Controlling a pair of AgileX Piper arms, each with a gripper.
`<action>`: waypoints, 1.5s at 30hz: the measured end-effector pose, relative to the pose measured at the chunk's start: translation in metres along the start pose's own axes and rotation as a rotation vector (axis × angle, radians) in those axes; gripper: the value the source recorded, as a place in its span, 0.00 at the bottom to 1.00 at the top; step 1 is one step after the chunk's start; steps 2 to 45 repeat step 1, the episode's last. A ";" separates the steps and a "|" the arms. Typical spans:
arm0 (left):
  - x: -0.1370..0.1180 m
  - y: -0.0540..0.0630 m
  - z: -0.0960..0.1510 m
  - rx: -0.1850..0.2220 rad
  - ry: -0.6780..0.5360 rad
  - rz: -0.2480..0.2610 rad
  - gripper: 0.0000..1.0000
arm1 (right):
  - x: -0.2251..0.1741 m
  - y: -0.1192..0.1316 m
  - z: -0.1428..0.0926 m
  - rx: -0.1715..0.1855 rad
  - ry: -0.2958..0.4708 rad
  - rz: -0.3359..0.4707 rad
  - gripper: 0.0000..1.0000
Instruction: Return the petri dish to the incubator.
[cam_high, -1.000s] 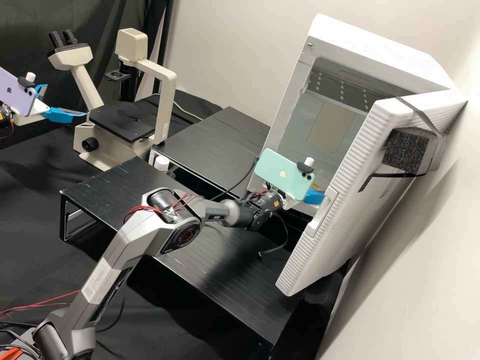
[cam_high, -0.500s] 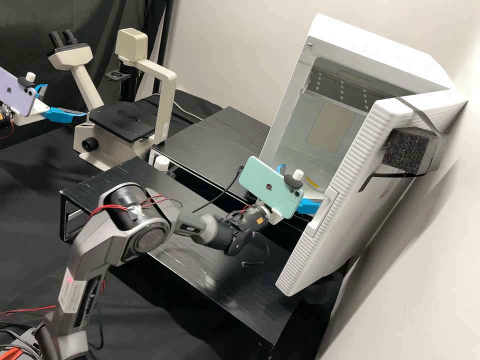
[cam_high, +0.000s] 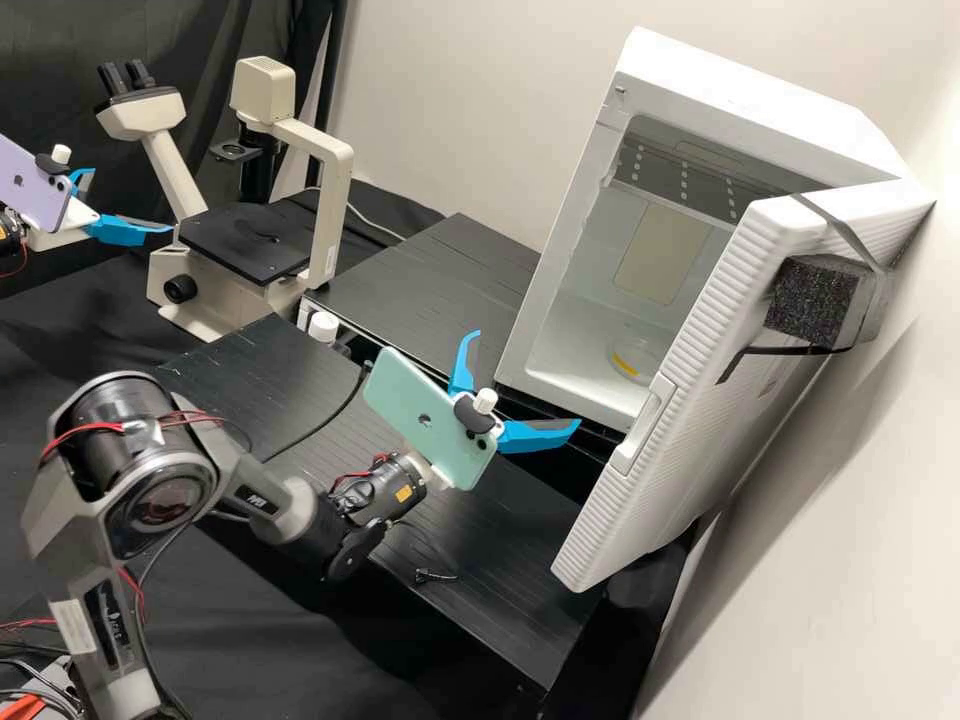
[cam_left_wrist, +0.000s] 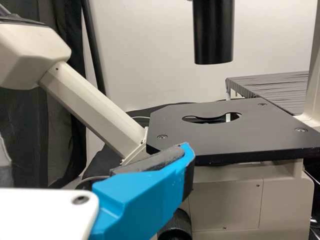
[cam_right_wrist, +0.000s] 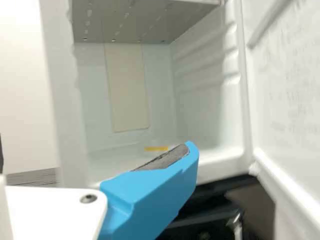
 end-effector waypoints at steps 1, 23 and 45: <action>0.000 0.000 0.000 0.000 0.000 0.000 1.00 | -0.006 -0.001 0.000 0.015 -0.006 -0.005 1.00; 0.000 0.000 0.000 0.000 0.000 0.000 1.00 | -0.006 -0.001 0.000 0.015 -0.006 -0.005 1.00; 0.000 0.000 0.000 0.000 0.000 0.000 1.00 | -0.006 -0.001 0.000 0.015 -0.006 -0.005 1.00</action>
